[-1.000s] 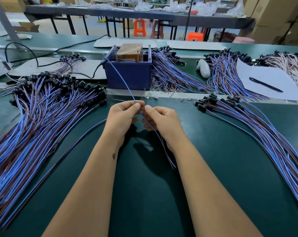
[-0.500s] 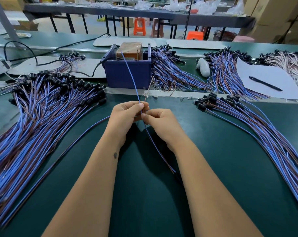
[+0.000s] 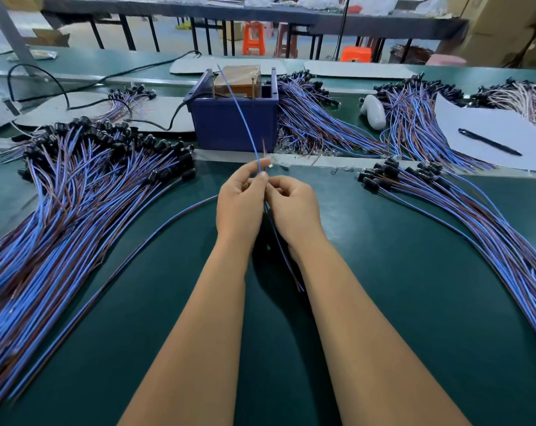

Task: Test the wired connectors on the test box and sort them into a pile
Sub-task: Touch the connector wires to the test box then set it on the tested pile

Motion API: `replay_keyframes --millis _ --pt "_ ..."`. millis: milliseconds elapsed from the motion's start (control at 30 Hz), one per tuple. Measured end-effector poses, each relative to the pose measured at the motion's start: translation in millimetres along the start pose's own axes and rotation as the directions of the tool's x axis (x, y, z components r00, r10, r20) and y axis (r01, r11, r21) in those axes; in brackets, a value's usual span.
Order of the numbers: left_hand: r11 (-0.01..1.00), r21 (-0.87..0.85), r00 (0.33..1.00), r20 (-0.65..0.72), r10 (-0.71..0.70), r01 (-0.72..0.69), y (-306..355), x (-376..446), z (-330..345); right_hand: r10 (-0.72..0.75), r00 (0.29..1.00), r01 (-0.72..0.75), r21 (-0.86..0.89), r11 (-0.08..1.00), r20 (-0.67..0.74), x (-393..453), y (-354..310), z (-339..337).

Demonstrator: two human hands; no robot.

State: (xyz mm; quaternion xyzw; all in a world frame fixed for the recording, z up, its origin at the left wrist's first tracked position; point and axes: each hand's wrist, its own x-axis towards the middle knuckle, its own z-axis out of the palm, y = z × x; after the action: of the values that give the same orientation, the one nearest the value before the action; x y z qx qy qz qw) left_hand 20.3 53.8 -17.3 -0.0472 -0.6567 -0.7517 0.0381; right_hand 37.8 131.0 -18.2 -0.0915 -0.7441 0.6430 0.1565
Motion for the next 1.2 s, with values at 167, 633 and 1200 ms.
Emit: replay_keyframes --millis 167,633,1200 --pt "0.999 -0.028 0.998 -0.056 -0.022 0.021 -1 3 1 0.008 1.0 -0.009 -0.055 0.998 -0.007 3 -1 11" --pt "0.981 -0.195 0.988 -0.149 -0.027 -0.002 3 3 -4 -0.036 0.998 0.027 0.166 0.986 0.054 -5 -8 -5" --pt "0.994 0.006 0.964 -0.246 -0.104 0.109 7 13 -27 -0.01 1.0 0.013 0.125 0.992 -0.022 -1 -5 -5"
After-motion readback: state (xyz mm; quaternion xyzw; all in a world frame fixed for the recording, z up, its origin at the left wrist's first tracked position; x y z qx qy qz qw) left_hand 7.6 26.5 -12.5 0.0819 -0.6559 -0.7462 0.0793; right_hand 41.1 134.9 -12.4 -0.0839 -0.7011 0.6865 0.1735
